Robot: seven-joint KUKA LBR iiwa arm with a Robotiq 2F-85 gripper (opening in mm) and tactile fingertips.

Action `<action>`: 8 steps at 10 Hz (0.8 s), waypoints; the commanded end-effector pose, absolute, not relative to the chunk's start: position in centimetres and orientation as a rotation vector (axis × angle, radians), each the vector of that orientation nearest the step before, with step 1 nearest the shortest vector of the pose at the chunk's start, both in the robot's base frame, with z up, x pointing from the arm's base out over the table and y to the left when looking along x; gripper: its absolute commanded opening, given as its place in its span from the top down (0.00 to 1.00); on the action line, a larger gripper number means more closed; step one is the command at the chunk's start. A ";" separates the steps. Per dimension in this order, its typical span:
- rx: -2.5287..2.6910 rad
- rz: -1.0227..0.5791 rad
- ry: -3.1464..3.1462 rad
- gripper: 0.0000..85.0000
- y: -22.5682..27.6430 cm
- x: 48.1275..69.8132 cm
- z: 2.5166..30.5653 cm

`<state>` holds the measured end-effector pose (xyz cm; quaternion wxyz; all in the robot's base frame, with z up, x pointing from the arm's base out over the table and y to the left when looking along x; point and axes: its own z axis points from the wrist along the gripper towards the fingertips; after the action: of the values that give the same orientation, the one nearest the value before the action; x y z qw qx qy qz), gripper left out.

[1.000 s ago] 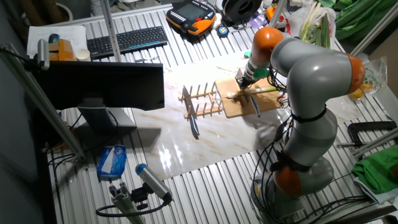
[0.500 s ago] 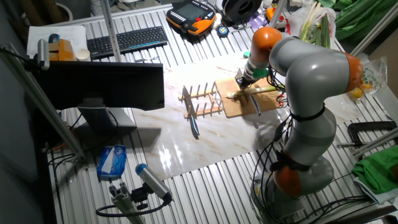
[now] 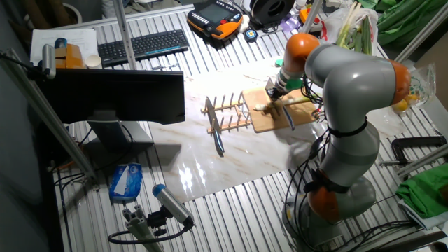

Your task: Chop the scallions

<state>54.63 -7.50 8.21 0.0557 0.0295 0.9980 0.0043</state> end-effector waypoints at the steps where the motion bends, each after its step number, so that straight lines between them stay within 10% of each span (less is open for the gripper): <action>1: 0.080 0.010 3.019 0.99 -7.4 54.7 8.3; 8: 0.047 -0.026 3.061 0.99 -6.8 53.2 7.1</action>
<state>53.37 -6.84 7.29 0.0412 0.0150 0.9990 -0.0083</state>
